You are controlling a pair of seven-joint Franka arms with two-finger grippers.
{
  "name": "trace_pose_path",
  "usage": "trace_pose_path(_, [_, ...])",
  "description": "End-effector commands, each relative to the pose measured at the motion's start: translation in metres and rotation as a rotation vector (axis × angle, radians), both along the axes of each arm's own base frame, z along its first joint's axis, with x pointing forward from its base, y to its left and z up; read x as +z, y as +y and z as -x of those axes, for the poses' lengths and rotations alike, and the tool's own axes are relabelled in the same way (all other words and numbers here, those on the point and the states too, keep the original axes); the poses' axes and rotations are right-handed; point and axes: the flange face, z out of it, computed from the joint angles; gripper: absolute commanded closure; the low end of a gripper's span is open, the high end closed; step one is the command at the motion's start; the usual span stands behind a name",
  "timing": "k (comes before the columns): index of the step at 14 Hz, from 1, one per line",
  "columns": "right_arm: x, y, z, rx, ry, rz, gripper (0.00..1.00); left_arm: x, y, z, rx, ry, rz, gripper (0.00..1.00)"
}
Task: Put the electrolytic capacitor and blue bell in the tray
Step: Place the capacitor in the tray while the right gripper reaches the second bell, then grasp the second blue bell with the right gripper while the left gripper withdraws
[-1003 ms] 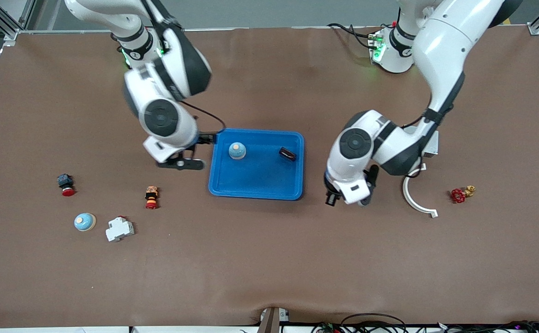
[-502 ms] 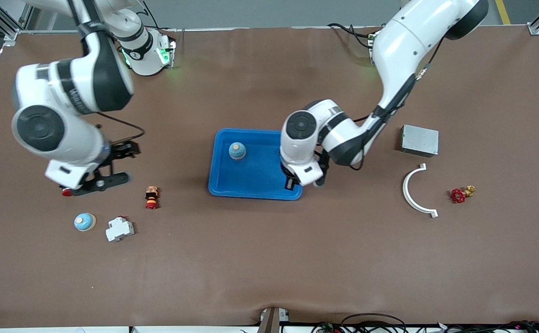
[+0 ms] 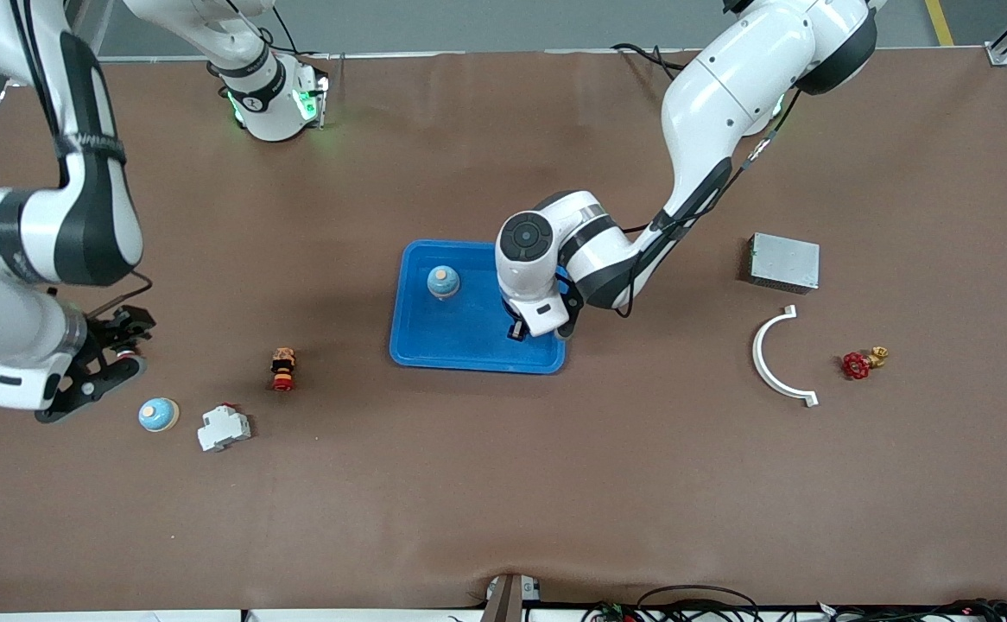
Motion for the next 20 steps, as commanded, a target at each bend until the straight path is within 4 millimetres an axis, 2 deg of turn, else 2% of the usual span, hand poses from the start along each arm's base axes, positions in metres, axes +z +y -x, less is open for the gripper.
trace_pose_path(1, [-0.041, -0.039, -0.019, 0.100, -0.020, -0.005, 0.00, 0.032, 0.009, -0.017, -0.059, -0.058, -0.006, 0.00])
trace_pose_path(2, [-0.056, -0.052, -0.023, 0.122, -0.032, -0.009, 0.00, 0.046, 0.018, -0.024, -0.104, -0.065, -0.026, 0.00])
trace_pose_path(3, [-0.070, -0.062, -0.027, 0.136, -0.042, -0.013, 0.00, 0.071, 0.032, -0.035, -0.170, -0.082, -0.041, 0.00])
trace_pose_path(5, [-0.099, -0.079, -0.031, 0.143, -0.058, -0.019, 0.00, 0.113, 0.068, -0.060, -0.249, -0.101, -0.055, 0.00])
trace_pose_path(6, [-0.105, -0.082, -0.033, 0.145, -0.074, -0.019, 0.00, 0.138, 0.088, -0.072, -0.265, -0.121, -0.060, 0.00])
trace_pose_path(8, [-0.117, -0.081, -0.035, 0.148, -0.082, -0.025, 0.00, 0.173, 0.128, -0.091, -0.322, -0.140, -0.093, 0.00])
trace_pose_path(11, [-0.152, -0.084, -0.032, 0.065, -0.071, -0.128, 0.00, 0.220, 0.196, -0.113, -0.440, -0.116, -0.095, 0.00])
trace_pose_path(13, [-0.163, -0.081, -0.031, 0.049, -0.063, -0.149, 0.00, 0.253, 0.245, -0.116, -0.565, -0.061, -0.099, 0.00])
trace_pose_path(16, [-0.180, -0.081, -0.033, 0.055, -0.081, -0.147, 0.00, 0.293, 0.311, -0.112, -0.718, 0.016, -0.140, 0.00])
trace_pose_path(19, [-0.196, -0.080, -0.035, 0.048, -0.102, -0.156, 0.00, 0.329, 0.369, -0.109, -0.768, 0.008, -0.094, 0.00])
trace_pose_path(20, [-0.198, -0.081, -0.035, 0.046, -0.103, -0.156, 0.00, 0.339, 0.381, -0.108, -0.808, -0.002, -0.101, 0.00])
